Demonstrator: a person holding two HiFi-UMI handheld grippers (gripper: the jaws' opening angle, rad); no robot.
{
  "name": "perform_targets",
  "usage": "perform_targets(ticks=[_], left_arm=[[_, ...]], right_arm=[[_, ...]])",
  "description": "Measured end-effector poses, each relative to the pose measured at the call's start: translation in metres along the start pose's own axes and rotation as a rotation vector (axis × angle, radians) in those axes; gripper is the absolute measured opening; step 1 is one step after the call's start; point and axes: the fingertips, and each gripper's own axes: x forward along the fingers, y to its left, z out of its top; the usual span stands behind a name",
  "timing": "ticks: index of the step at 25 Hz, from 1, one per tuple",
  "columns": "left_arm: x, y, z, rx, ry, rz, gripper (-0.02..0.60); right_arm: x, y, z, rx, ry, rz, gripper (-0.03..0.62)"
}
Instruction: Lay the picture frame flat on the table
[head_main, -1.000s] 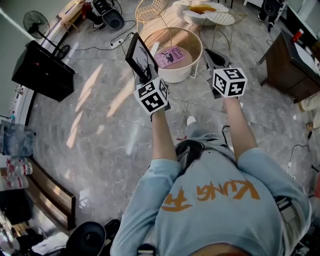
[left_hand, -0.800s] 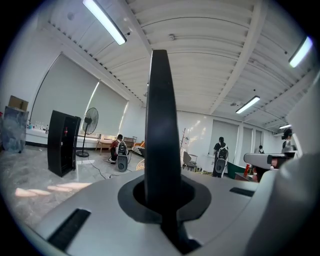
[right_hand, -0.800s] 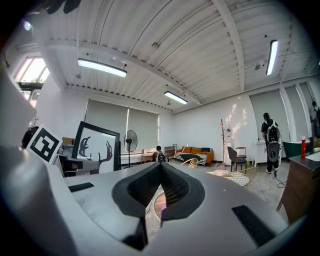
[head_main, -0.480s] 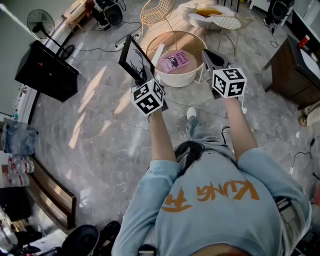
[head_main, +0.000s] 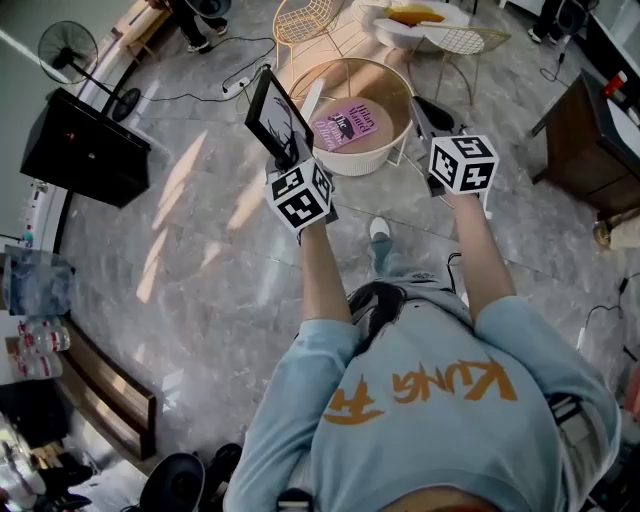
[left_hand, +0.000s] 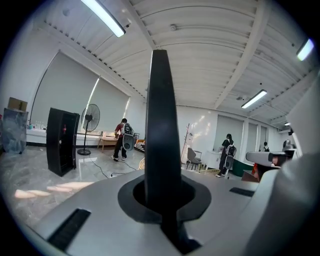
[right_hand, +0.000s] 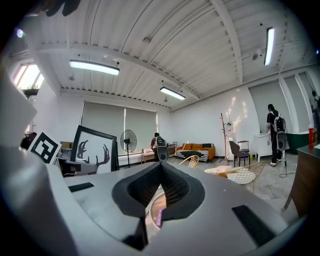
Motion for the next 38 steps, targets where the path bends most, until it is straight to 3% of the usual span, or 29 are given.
perform_targets(ticks=[9,26,38], left_arm=[[0.089,0.006,0.007,0.013,0.06,0.028,0.026],[0.274,-0.021,0.01,0.068,0.179,-0.002,0.026],[0.297,0.011,-0.005,0.046,0.223,0.051,0.026]], right_arm=[[0.096,-0.037,-0.001,0.052,0.033,0.041,-0.004],[0.262,-0.148,-0.012,0.151,0.091,0.048,-0.005],[0.322,-0.141,-0.033,0.199,0.118,0.12,-0.004]])
